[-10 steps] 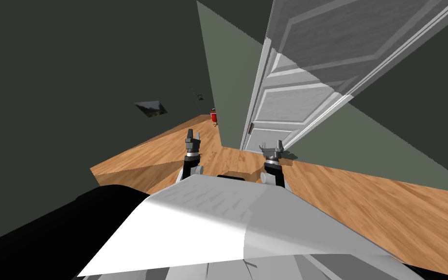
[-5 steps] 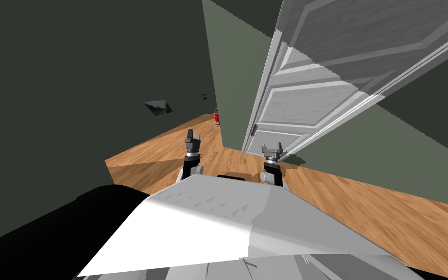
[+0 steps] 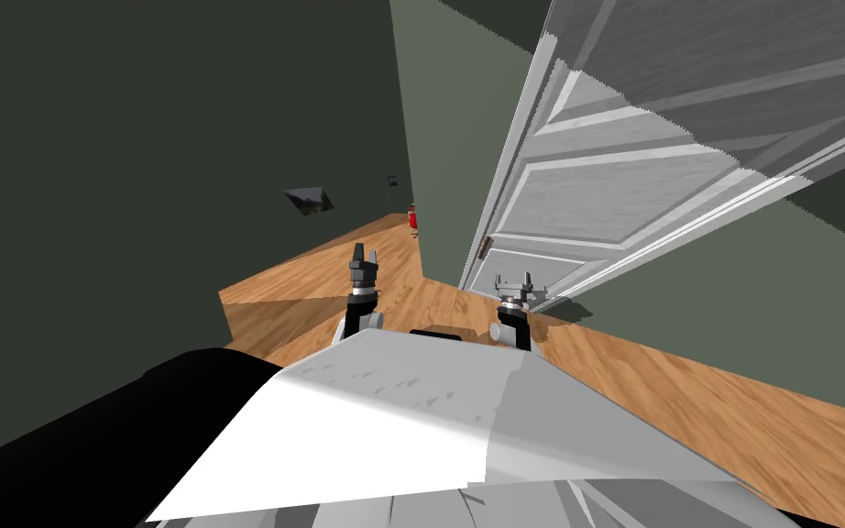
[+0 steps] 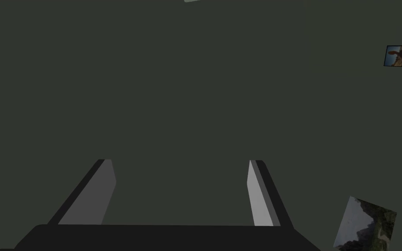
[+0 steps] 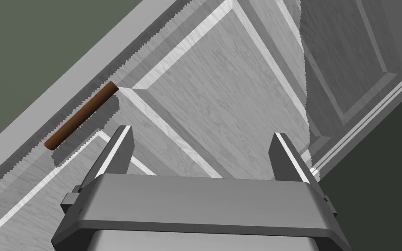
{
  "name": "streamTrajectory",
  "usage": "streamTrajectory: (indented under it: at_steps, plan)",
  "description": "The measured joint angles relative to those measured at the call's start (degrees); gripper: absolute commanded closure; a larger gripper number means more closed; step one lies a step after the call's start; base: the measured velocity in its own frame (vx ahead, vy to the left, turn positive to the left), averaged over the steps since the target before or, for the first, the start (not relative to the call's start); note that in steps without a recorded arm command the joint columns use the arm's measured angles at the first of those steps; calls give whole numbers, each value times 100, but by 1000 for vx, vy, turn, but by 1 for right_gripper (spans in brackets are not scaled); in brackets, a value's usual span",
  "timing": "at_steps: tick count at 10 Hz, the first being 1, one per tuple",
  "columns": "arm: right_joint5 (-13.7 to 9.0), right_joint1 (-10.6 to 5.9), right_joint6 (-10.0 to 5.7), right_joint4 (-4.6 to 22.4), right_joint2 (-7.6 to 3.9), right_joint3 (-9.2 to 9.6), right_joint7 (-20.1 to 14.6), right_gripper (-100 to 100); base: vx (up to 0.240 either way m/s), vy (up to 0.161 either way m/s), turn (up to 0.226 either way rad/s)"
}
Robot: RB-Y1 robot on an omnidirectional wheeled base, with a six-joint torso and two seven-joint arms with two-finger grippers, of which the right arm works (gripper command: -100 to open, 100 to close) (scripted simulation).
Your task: Pull the door open
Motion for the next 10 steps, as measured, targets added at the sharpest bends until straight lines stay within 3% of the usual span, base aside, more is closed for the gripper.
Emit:
streamTrajectory:
  at_steps: [4, 7, 10]
  plan:
    - [-306, -335, -155, 710, -32, -166, -415, -100, 78, -60, 149]
    - [-467, -467, -275, 1129, -34, -239, -660, -100, 54, -52, 85]
    - [-692, -748, -401, 1705, -44, -364, -959, -100, 78, -63, 156]
